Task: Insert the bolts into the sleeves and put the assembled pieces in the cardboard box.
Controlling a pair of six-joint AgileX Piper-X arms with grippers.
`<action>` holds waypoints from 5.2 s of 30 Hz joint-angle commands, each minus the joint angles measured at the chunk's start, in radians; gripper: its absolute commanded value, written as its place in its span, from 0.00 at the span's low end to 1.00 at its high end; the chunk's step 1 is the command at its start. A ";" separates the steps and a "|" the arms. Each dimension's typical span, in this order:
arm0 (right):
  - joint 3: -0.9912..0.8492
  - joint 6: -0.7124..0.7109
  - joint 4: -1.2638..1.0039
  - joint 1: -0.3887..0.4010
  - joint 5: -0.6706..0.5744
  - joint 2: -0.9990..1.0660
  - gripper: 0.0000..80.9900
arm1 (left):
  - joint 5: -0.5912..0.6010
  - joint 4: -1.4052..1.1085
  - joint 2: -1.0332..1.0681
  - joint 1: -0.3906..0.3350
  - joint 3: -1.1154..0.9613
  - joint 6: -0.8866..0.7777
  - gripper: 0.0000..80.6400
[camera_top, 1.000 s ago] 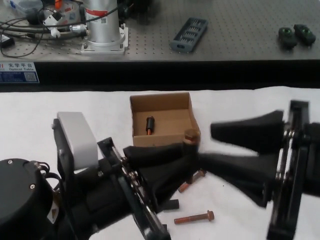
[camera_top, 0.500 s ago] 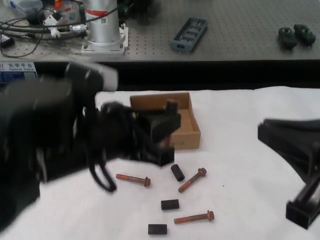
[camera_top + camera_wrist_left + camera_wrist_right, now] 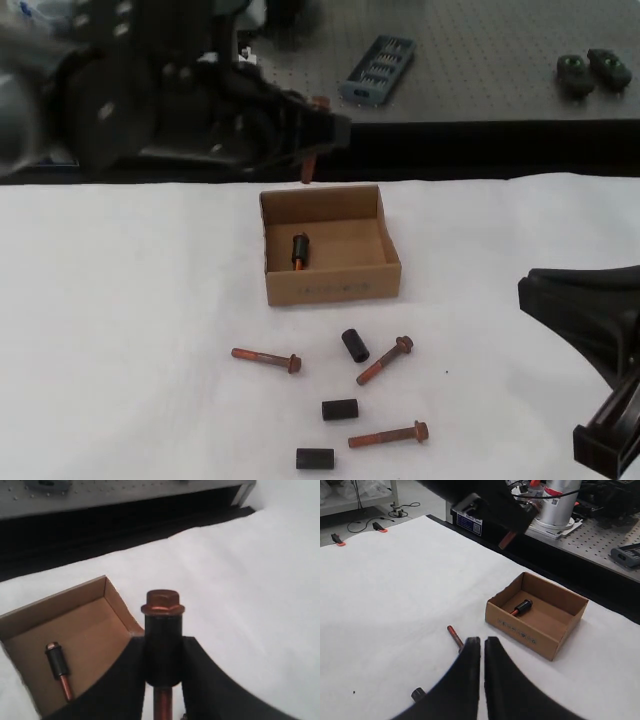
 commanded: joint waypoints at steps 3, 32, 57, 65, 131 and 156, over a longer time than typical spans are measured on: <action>-0.004 0.028 -0.001 0.001 0.000 -0.009 0.04 | 0.001 0.187 0.242 0.007 -0.309 -0.010 0.01; -0.004 0.114 -0.001 0.001 0.005 -0.009 0.04 | -0.085 0.352 0.721 0.008 -0.644 -0.010 0.01; -0.004 0.114 -0.001 0.001 0.005 -0.009 0.04 | -0.229 0.368 0.744 0.008 -0.644 -0.032 0.01; -0.004 0.114 -0.001 0.001 0.005 -0.009 0.04 | -0.192 0.368 0.744 0.008 -0.644 -0.032 0.18; -0.026 0.188 0.112 0.001 -0.189 -0.171 0.04 | -0.291 0.649 0.360 -0.068 -0.142 1.277 0.27; -0.026 0.205 0.112 0.001 -0.189 -0.171 0.04 | -0.217 0.510 0.376 -0.068 -0.117 1.387 0.28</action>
